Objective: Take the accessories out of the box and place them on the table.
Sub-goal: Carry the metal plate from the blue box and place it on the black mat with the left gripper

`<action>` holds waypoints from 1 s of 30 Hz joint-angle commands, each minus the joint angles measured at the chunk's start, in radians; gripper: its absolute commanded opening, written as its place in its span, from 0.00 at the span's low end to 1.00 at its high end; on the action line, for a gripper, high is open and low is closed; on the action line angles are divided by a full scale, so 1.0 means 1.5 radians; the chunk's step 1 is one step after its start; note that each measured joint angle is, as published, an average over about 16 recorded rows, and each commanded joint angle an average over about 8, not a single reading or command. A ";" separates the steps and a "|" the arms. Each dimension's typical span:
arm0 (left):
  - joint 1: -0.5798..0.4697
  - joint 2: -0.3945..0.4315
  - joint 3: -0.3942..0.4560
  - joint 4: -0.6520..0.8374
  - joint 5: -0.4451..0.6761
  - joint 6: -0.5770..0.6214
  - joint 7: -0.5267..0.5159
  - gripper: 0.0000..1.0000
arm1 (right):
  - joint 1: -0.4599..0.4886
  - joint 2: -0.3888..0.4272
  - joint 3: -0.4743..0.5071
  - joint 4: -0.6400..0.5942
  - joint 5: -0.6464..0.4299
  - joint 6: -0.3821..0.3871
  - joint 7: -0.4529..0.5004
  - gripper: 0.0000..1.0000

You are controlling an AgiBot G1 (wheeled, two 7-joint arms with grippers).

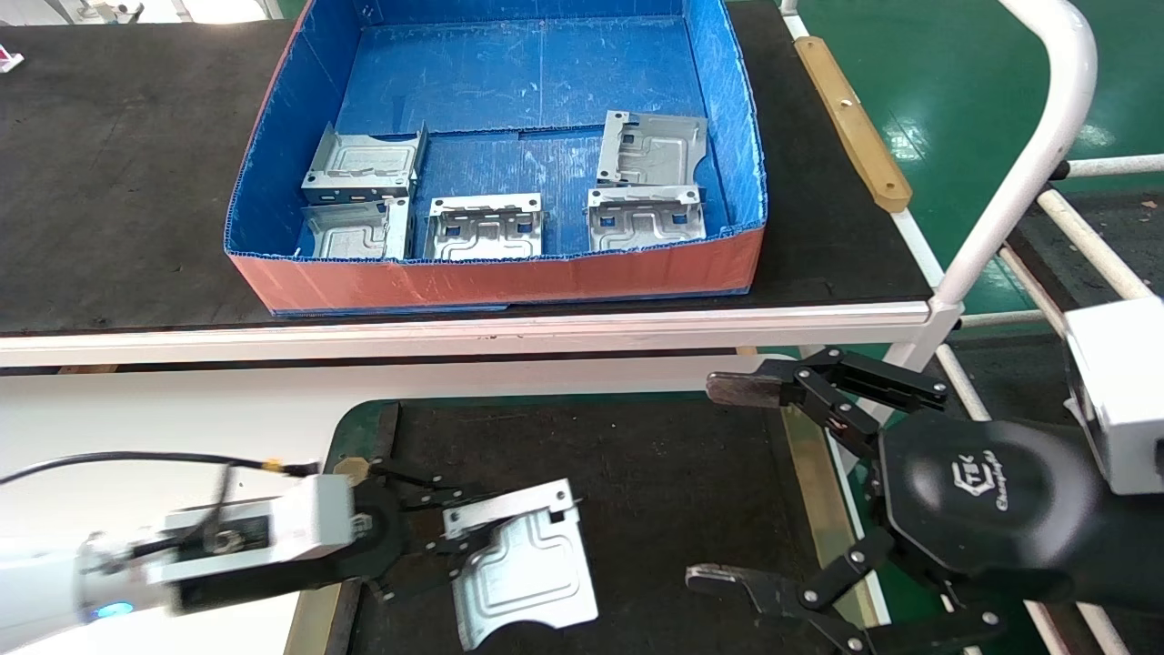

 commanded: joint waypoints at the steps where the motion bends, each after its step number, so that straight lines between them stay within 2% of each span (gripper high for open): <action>1: -0.007 0.024 0.006 0.035 0.009 -0.012 0.024 0.00 | 0.000 0.000 0.000 0.000 0.000 0.000 0.000 1.00; 10: -0.043 0.115 0.013 0.117 0.026 -0.095 0.074 0.00 | 0.000 0.000 0.000 0.000 0.000 0.000 0.000 1.00; 20: -0.068 0.168 0.004 0.163 0.010 -0.082 0.064 0.00 | 0.000 0.000 0.000 0.000 0.000 0.000 0.000 1.00; 30: -0.065 0.196 0.010 0.188 0.017 -0.061 0.062 0.00 | 0.000 0.000 0.000 0.000 0.000 0.000 0.000 1.00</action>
